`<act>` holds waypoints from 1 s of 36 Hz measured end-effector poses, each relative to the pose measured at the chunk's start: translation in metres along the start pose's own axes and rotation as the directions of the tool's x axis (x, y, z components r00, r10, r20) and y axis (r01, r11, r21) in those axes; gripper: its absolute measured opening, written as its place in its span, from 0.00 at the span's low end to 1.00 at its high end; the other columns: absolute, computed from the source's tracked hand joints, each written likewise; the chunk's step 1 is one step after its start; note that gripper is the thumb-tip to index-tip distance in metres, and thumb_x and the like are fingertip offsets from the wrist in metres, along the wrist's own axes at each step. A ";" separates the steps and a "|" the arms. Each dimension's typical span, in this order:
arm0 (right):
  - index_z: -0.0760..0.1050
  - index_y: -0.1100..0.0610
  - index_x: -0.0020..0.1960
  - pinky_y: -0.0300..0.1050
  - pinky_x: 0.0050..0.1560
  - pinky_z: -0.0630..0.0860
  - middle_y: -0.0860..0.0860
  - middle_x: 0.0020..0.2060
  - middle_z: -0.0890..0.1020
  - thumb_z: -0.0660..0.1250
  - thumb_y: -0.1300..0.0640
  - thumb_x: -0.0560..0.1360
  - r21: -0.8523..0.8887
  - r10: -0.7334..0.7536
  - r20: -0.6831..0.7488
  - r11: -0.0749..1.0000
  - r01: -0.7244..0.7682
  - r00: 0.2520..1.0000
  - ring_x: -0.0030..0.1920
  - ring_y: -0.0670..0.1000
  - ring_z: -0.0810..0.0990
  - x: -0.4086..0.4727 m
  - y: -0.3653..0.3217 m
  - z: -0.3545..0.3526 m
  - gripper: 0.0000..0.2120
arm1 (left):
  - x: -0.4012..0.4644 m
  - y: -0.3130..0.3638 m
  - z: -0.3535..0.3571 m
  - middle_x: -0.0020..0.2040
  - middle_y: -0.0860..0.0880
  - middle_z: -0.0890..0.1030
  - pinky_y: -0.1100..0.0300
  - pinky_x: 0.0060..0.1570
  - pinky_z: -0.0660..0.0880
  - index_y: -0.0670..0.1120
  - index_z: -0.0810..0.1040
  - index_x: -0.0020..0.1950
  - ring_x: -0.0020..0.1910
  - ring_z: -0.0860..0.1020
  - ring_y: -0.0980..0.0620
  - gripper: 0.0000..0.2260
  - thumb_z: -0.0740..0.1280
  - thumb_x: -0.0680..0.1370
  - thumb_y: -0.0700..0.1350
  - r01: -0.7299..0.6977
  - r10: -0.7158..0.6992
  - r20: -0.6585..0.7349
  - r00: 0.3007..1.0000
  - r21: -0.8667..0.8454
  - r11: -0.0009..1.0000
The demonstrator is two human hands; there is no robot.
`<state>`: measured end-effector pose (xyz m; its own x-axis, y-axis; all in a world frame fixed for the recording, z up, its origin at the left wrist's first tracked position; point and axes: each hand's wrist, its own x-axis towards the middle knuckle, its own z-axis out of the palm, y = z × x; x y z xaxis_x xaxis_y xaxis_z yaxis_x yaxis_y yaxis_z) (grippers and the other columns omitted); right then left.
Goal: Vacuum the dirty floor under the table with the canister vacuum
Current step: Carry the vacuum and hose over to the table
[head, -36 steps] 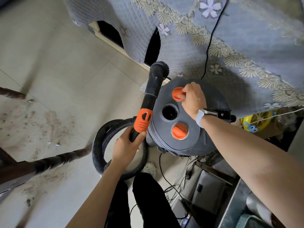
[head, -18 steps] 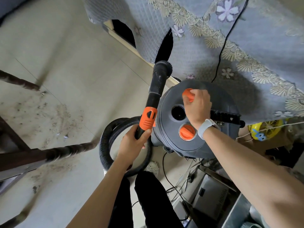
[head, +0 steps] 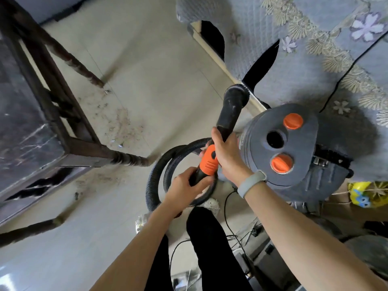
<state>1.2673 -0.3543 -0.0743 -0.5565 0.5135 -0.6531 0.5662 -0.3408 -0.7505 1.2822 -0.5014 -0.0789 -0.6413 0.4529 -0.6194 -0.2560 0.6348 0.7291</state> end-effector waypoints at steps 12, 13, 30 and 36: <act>0.66 0.56 0.44 0.59 0.48 0.80 0.58 0.36 0.76 0.66 0.46 0.76 0.031 0.122 0.011 0.992 -0.122 0.992 0.33 0.59 0.80 -0.065 0.015 0.126 0.15 | -0.076 -0.108 -0.118 0.37 0.48 0.81 0.58 0.38 0.75 0.48 0.74 0.44 0.29 0.75 0.53 0.12 0.64 0.78 0.56 0.045 -0.057 0.098 0.994 0.118 0.992; 0.68 0.56 0.45 0.62 0.52 0.79 0.58 0.38 0.77 0.67 0.43 0.73 0.026 0.122 0.006 0.992 -0.123 0.992 0.39 0.61 0.81 -0.068 0.025 0.139 0.16 | -0.082 -0.120 -0.129 0.36 0.50 0.81 0.60 0.37 0.74 0.46 0.74 0.45 0.29 0.75 0.54 0.13 0.64 0.78 0.56 0.052 -0.064 0.108 0.992 0.105 0.993; 0.75 0.56 0.43 0.54 0.56 0.75 0.53 0.36 0.77 0.68 0.54 0.76 0.325 0.154 0.013 0.934 -0.150 0.988 0.40 0.52 0.77 -0.200 0.152 0.309 0.07 | -0.157 -0.263 -0.254 0.37 0.47 0.82 0.59 0.40 0.77 0.46 0.74 0.44 0.35 0.80 0.52 0.14 0.60 0.81 0.54 0.172 -0.143 0.357 0.923 -0.051 0.984; 0.76 0.56 0.54 0.49 0.51 0.73 0.56 0.46 0.78 0.66 0.51 0.77 0.364 0.168 -0.027 0.920 -0.147 0.985 0.48 0.55 0.77 -0.233 0.199 0.302 0.10 | -0.183 -0.292 -0.243 0.35 0.47 0.82 0.59 0.41 0.78 0.42 0.75 0.46 0.35 0.81 0.50 0.16 0.60 0.80 0.55 0.220 -0.157 0.483 0.861 -0.077 0.972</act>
<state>1.3257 -0.7799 -0.1020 -0.4373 0.4700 -0.7668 0.3812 -0.6754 -0.6313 1.2983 -0.9221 -0.1074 -0.1627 0.5929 -0.7887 -0.4455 0.6691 0.5949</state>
